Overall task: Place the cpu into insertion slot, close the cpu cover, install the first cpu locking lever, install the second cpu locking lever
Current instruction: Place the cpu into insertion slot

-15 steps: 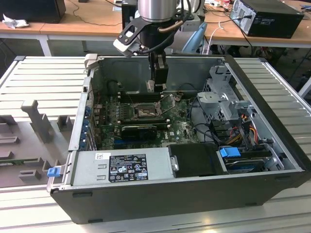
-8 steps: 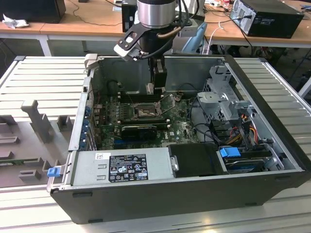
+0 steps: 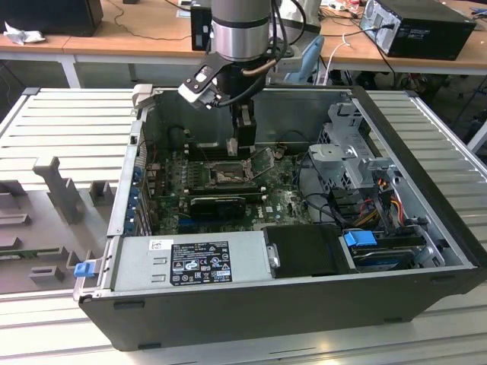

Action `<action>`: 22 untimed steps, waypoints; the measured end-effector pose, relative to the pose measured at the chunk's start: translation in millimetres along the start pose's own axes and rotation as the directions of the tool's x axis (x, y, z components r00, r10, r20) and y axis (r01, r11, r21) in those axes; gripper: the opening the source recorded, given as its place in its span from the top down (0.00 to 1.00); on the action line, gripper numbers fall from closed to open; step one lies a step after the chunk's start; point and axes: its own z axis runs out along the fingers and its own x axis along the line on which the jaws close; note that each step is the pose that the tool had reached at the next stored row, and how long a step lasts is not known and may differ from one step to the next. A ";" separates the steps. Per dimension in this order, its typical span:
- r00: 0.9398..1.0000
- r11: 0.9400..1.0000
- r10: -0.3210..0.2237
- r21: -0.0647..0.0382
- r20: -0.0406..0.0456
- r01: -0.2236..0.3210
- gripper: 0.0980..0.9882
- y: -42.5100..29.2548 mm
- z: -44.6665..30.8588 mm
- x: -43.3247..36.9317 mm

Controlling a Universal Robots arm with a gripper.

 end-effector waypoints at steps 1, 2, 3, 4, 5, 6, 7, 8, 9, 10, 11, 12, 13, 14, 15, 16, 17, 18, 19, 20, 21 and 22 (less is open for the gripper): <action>1.000 1.000 0.000 0.000 0.000 0.000 0.52 -1.3 3.4 0.7; 1.000 1.000 0.000 0.000 0.000 0.000 0.52 -2.6 7.8 1.2; 1.000 1.000 0.000 0.000 0.000 0.000 0.52 -3.3 10.7 1.3; 1.000 1.000 0.000 0.000 0.000 0.000 0.52 -4.2 14.5 1.7; 1.000 1.000 0.000 0.000 0.000 0.000 0.52 -4.8 16.2 2.1; 1.000 1.000 0.000 0.000 0.000 0.000 0.52 -6.9 19.4 2.9; 1.000 1.000 0.000 0.000 0.000 0.000 0.52 -9.0 21.9 3.2; 1.000 1.000 0.000 0.000 0.000 0.000 0.52 -10.1 23.7 3.5; 1.000 1.000 0.000 0.000 0.000 0.000 0.52 -11.7 26.3 4.0; 1.000 1.000 0.000 0.000 0.000 0.000 0.52 -13.1 28.3 4.3; 1.000 1.000 0.000 0.000 0.000 0.000 0.52 -14.9 31.0 4.8; 1.000 1.000 0.000 0.000 0.000 0.000 0.52 -16.6 34.2 5.7; 1.000 1.000 0.000 0.000 0.000 0.000 0.52 -17.3 38.2 8.0; 1.000 1.000 0.000 0.000 0.000 0.000 0.52 -17.5 41.3 9.6; 1.000 1.000 0.000 0.000 0.000 0.000 0.52 -17.7 44.6 11.1; 1.000 1.000 0.002 0.000 0.000 -0.002 0.52 -18.0 48.2 12.5; 1.000 1.000 0.008 0.000 0.001 -0.008 0.52 -18.3 52.2 13.5; 1.000 1.000 0.018 0.000 0.001 -0.018 0.52 -18.5 55.5 14.1; 0.999 0.999 0.034 0.000 0.003 -0.034 0.52 -19.1 59.5 14.7; 0.999 0.999 0.038 0.000 0.003 -0.038 0.52 -19.6 61.0 14.9; 0.999 0.999 0.039 0.000 0.003 -0.039 0.52 -20.1 62.3 15.1; 0.999 0.999 0.040 -0.001 0.003 -0.040 0.52 -20.3 64.2 15.4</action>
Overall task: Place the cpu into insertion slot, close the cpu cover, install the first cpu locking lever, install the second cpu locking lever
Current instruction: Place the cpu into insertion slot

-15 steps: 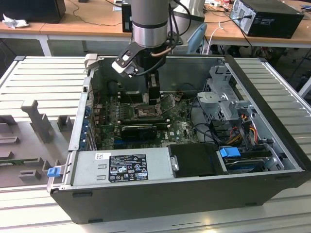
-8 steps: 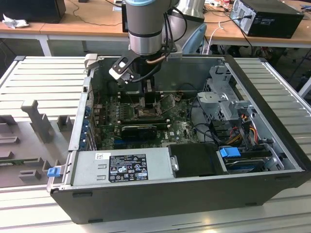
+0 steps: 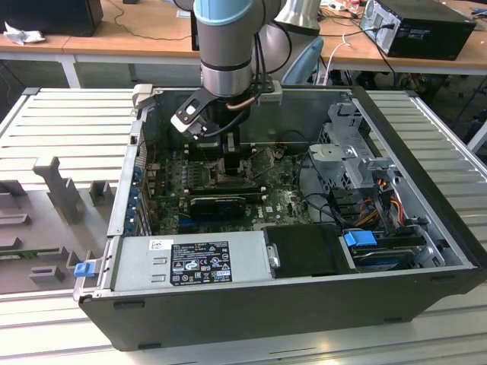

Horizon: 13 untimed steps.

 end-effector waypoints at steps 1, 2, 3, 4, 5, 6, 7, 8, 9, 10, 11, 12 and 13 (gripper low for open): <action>1.000 1.000 0.000 0.000 0.000 0.000 0.52 -0.3 2.6 0.7; 1.000 1.000 0.000 0.000 0.000 0.000 0.52 -0.4 3.8 0.8; 1.000 1.000 0.000 0.000 0.000 0.000 0.52 -0.6 4.9 0.8; 1.000 1.000 0.000 0.000 0.000 0.000 0.52 -1.4 6.9 0.8; 1.000 1.000 -0.001 0.000 0.000 0.001 0.52 -2.5 8.8 0.8; 1.000 1.000 -0.002 0.000 0.000 0.002 0.52 -2.8 9.7 0.7; 1.000 1.000 -0.002 0.000 0.000 0.002 0.52 -2.8 10.3 0.7; 1.000 1.000 -0.003 0.000 0.000 0.003 0.52 -2.9 11.7 0.7; 1.000 1.000 -0.004 0.000 0.000 0.004 0.52 -3.1 12.6 0.6; 1.000 1.000 -0.007 0.000 0.000 0.007 0.52 -3.1 12.8 0.7; 1.000 1.000 -0.008 0.000 -0.001 0.008 0.52 -3.1 13.1 0.7; 1.000 1.000 -0.008 0.000 -0.001 0.008 0.52 -3.1 13.2 0.7; 1.000 1.000 -0.009 0.000 -0.001 0.009 0.52 -3.1 13.4 0.6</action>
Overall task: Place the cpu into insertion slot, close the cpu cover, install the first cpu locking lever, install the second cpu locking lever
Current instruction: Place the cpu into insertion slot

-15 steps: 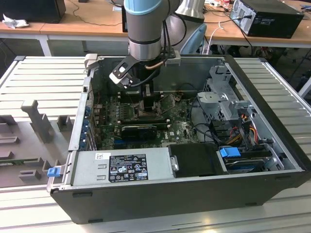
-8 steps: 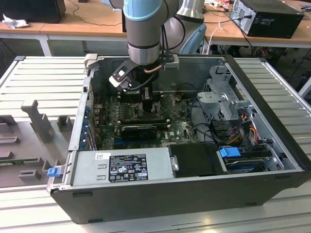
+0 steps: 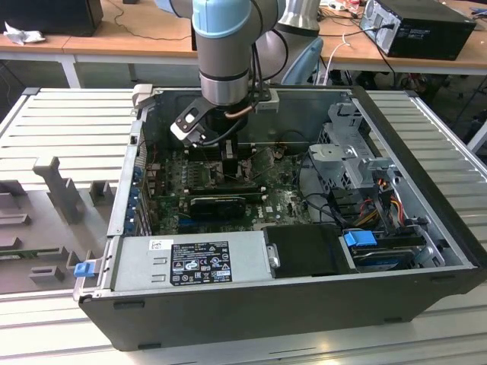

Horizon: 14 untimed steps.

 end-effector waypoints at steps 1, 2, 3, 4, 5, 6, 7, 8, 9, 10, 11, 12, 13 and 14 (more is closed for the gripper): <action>1.000 1.000 0.000 0.000 0.000 0.000 0.52 0.0 0.2 -0.1; 1.000 1.000 0.000 0.000 0.000 0.000 0.52 0.0 0.5 -0.1; 1.000 1.000 0.000 0.000 0.000 0.000 0.52 0.0 1.1 -0.1; 1.000 1.000 0.000 0.000 0.000 0.000 0.52 -0.1 1.6 -0.1; 1.000 1.000 0.000 0.000 0.000 0.000 0.52 -0.2 2.4 -0.2; 1.000 1.000 0.000 0.000 0.001 0.000 0.52 -0.2 2.6 -0.2; 1.000 1.000 0.000 0.000 0.000 0.000 0.52 -0.2 2.8 -0.2; 1.000 1.000 0.000 0.000 0.000 0.000 0.52 -0.2 2.9 -0.2; 1.000 1.000 0.000 0.000 0.000 0.000 0.44 -0.2 3.1 -0.2; 1.000 1.000 0.000 0.000 0.000 0.000 0.44 -0.2 3.2 -0.2; 1.000 1.000 0.000 0.000 0.000 0.000 0.44 -0.2 3.3 -0.2; 1.000 1.000 0.000 0.000 0.000 0.000 0.44 -0.2 3.4 -0.2; 1.000 1.000 0.000 0.000 0.000 0.000 0.44 -0.2 3.5 -0.2; 1.000 1.000 0.000 0.000 0.000 0.000 0.44 -0.2 3.4 -0.2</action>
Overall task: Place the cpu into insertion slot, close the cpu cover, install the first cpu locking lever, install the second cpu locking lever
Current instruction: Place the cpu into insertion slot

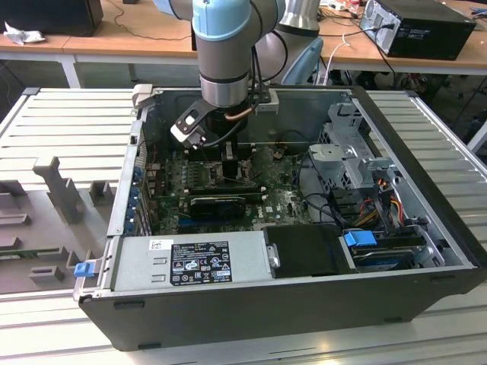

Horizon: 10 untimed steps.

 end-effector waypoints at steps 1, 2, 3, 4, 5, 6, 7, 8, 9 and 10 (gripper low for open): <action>1.000 1.000 0.000 0.000 0.000 0.000 0.44 0.0 -0.6 0.0; 1.000 1.000 0.000 0.000 0.000 0.000 0.44 0.1 -1.6 0.0; 1.000 1.000 0.000 0.000 0.000 0.000 0.44 0.2 -2.7 0.0; 1.000 1.000 0.000 0.000 0.000 0.000 0.44 0.3 -4.6 0.1; 1.000 1.000 0.000 0.000 0.000 0.000 0.44 0.5 -6.6 0.1; 1.000 1.000 0.000 0.000 0.000 0.000 0.45 0.6 -7.6 0.1; 1.000 1.000 0.000 0.000 0.000 0.000 0.52 0.6 -8.1 0.1; 1.000 1.000 0.000 0.000 0.000 0.000 0.60 0.7 -8.5 0.1; 1.000 1.000 0.000 0.000 0.000 0.000 0.67 0.7 -8.5 0.2; 1.000 1.000 0.000 0.000 0.000 0.000 0.73 0.7 -8.7 0.1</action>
